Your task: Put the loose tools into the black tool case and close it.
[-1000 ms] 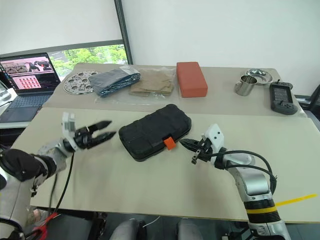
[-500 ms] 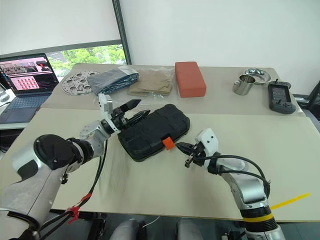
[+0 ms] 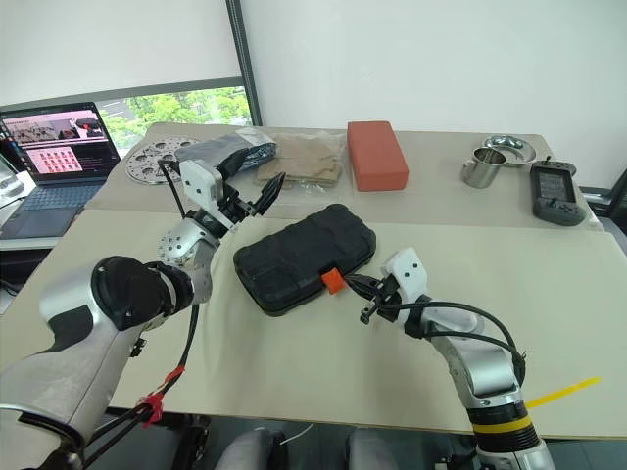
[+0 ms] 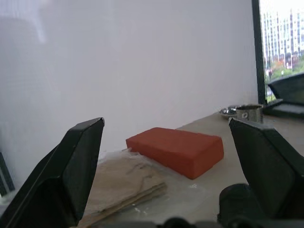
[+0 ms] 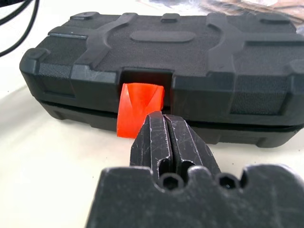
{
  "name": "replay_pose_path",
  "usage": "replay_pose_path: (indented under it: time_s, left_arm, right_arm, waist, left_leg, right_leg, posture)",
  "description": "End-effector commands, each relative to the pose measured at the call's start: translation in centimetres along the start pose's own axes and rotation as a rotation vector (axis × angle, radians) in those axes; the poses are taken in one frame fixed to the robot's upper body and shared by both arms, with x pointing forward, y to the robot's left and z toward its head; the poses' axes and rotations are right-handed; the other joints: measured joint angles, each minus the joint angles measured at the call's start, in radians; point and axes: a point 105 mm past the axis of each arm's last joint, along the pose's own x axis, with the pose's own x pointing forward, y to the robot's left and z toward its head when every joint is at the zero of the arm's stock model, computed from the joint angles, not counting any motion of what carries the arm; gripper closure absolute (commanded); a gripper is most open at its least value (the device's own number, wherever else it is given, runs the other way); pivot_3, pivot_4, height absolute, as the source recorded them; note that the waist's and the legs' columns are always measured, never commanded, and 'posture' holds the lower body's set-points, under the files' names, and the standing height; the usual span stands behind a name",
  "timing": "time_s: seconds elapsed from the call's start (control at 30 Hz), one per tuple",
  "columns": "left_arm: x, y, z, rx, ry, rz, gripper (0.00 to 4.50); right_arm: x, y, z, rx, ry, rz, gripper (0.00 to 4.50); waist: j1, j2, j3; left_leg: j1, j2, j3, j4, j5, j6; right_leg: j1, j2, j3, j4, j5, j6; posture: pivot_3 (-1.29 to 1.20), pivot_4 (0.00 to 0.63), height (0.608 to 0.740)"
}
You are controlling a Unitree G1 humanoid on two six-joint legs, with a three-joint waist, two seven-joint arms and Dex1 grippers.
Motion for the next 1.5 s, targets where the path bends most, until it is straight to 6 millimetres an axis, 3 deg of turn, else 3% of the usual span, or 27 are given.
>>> replay_pose_path:
  time_s: [0.03, 0.23, 0.4, 0.77, 1.03, 1.1, 1.2, 1.33, 1.4, 1.5]
  left_arm:
    - [-0.7, 1.1, 1.2, 0.158, -0.028, 0.026, 0.00]
    - [-1.3, 2.3, 2.4, 0.364, -0.063, 0.034, 0.00]
    - [-2.0, 3.0, 2.5, 0.429, -0.053, 0.063, 0.00]
    - [-2.7, 4.0, 2.4, 0.716, -0.086, -0.056, 0.00]
    - [-3.6, 3.2, 3.4, 0.843, -0.006, -0.055, 0.00]
    - [-3.4, 3.7, 3.6, 0.766, 0.018, 0.003, 0.00]
    - [-2.9, 3.9, 2.9, 0.454, 0.069, 0.092, 0.00]
    - [-2.5, 2.1, 1.8, -0.059, 0.104, 0.072, 0.00]
    - [-2.5, 0.0, 2.0, -0.340, 0.107, -0.031, 0.00]
    - [-2.9, -2.3, 2.8, -0.539, 0.122, -0.188, 0.00]
  right_arm:
    - [-0.1, -0.3, 1.3, -0.036, -0.050, -0.013, 4.47]
    - [0.2, -0.1, 1.2, -0.032, -0.057, -0.011, 4.47]
    - [0.3, 0.0, 1.3, -0.036, -0.058, -0.008, 4.47]
    - [0.4, 0.4, 1.2, -0.036, -0.062, -0.008, 4.47]
    - [0.8, 0.7, 1.5, -0.039, -0.076, 0.004, 4.47]
    - [0.7, 0.8, 1.4, -0.038, -0.075, 0.003, 4.47]
    - [0.4, 0.9, 1.3, -0.035, -0.069, 0.001, 4.47]
    - [0.1, 1.0, 0.9, -0.035, -0.056, -0.001, 4.47]
    - [0.0, 1.0, 0.5, -0.051, -0.033, 0.005, 4.47]
    - [-0.2, 1.0, 0.2, -0.062, -0.011, 0.011, 4.47]
  waist:
    - [0.001, 0.000, 0.000]
    - [0.002, 0.000, 0.000]
    - [0.004, 0.000, 0.000]
    - [-0.002, 0.000, 0.000]
    - [0.009, 0.002, -0.001]
    - [0.010, 0.002, -0.001]
    - [0.011, 0.002, -0.001]
    - [0.007, 0.003, -0.002]
    - [0.000, 0.003, -0.002]
    - [-0.006, 0.003, -0.002]
  left_leg:
    - [0.000, 0.000, 0.000, 0.000, 0.000, 0.000]
    - [0.000, 0.000, -0.001, 0.000, 0.001, -0.001]
    - [-0.001, -0.001, 0.000, 0.000, 0.001, -0.001]
    - [-0.001, 0.000, -0.002, 0.000, 0.001, -0.002]
    - [-0.001, 0.001, 0.000, 0.000, 0.002, -0.004]
    - [-0.001, 0.001, 0.001, 0.001, 0.002, -0.004]
    - [0.000, 0.001, 0.001, 0.001, 0.003, -0.004]
    - [0.000, 0.001, 0.000, 0.001, 0.003, -0.004]
    - [0.000, 0.002, 0.000, 0.002, 0.003, -0.005]
    - [0.000, 0.002, -0.003, 0.001, 0.005, -0.007]
  right_leg:
    - [0.000, 0.000, 0.000, 0.000, 0.000, 0.000]
    - [0.000, 0.000, 0.000, 0.000, 0.000, 0.000]
    - [0.000, 0.000, 0.000, 0.000, 0.000, 0.000]
    - [0.000, 0.000, 0.001, 0.001, 0.000, 0.000]
    - [0.001, 0.001, 0.001, 0.001, 0.000, 0.000]
    - [0.001, 0.001, 0.001, 0.001, 0.000, 0.000]
    - [0.002, 0.001, 0.002, 0.001, 0.000, 0.000]
    - [0.003, 0.001, 0.002, 0.001, 0.000, 0.000]
    - [0.003, 0.002, 0.002, 0.001, 0.000, 0.000]
    - [0.003, 0.003, 0.003, 0.001, 0.000, 0.000]
  posture:
    - [0.00, 0.150, 0.740]
    - [0.00, 0.150, 0.740]
    - [0.00, 0.150, 0.740]
    - [0.00, 0.150, 0.740]
    - [0.00, 0.150, 0.740]
    - [0.00, 0.150, 0.740]
    - [0.00, 0.150, 0.740]
    - [0.00, 0.150, 0.740]
    - [0.00, 0.150, 0.740]
    - [0.00, 0.150, 0.740]
